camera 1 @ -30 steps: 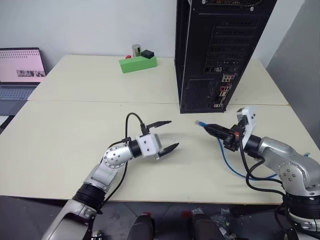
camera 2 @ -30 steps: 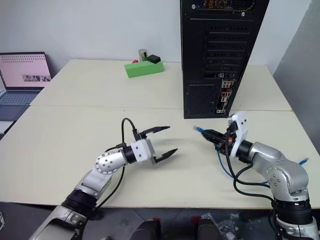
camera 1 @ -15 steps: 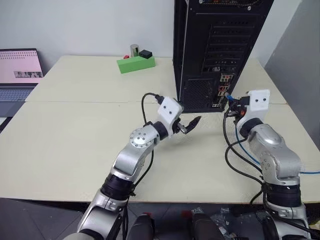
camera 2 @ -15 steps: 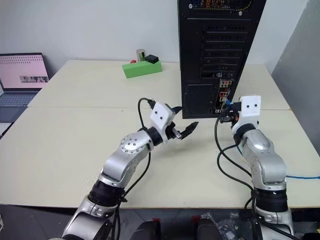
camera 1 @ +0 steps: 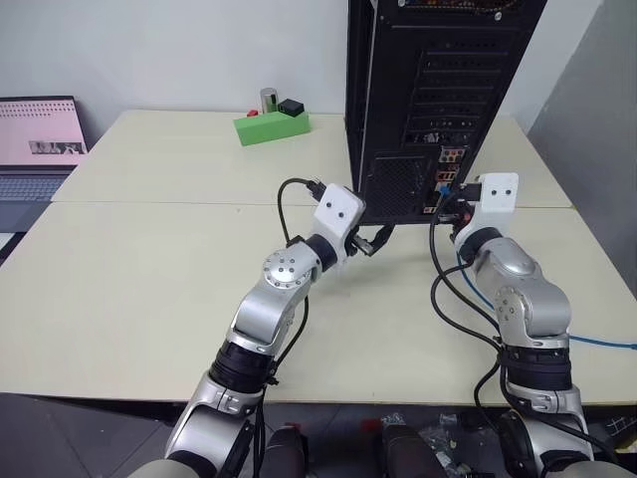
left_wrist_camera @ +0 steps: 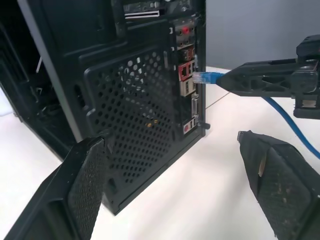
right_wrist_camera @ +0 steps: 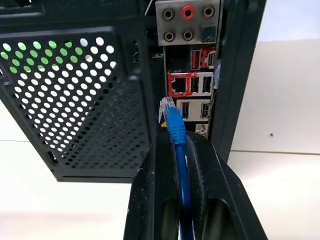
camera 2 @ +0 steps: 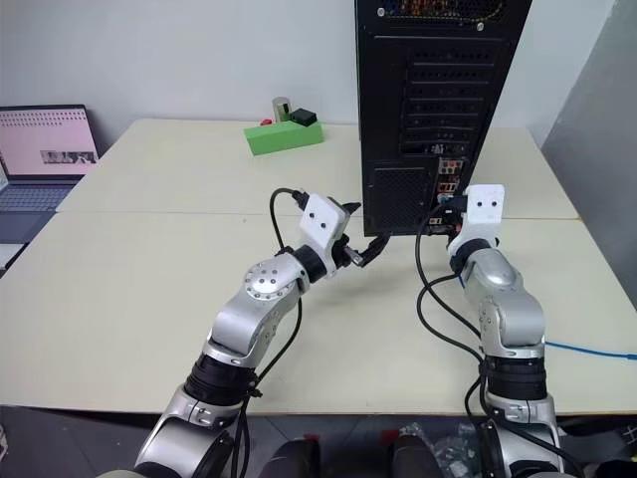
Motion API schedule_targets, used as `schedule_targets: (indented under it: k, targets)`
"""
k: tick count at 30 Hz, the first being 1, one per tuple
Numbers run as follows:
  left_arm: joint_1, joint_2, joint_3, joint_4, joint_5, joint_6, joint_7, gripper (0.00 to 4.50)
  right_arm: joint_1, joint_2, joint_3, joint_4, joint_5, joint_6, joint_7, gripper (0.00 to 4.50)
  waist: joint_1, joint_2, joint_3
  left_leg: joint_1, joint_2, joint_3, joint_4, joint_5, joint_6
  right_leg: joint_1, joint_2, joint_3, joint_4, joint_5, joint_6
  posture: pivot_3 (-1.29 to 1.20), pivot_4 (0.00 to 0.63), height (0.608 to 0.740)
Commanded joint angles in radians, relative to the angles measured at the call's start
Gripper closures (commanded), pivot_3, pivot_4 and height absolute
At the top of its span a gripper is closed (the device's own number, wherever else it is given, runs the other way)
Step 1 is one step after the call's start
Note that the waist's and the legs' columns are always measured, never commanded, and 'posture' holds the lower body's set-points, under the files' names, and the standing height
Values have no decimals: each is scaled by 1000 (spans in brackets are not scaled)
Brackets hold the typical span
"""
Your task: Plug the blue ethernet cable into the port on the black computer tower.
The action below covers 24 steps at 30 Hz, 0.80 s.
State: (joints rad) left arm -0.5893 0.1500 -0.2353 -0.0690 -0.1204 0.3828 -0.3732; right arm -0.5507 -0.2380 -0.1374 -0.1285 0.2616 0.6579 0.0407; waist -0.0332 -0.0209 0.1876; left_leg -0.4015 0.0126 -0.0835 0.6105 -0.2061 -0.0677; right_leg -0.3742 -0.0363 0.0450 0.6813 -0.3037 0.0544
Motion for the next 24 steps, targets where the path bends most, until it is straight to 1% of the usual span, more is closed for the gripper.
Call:
schedule_targets:
  k: [1,24]
  targets:
    - [-4,-3,9,-30,12,-17,-3,278,-46,-1,-16,-3,-6,-35,4,4500,0,0,0,0,0,0,0,0,0,0,0,0,0,0,0,0,150,740]
    - [3,-15,16,-35,22,-9,-10,278,-94,-8,-28,96,-39,-89,4,4500,0,0,0,0,0,0,0,0,0,0,0,0,0,0,0,0,150,740]
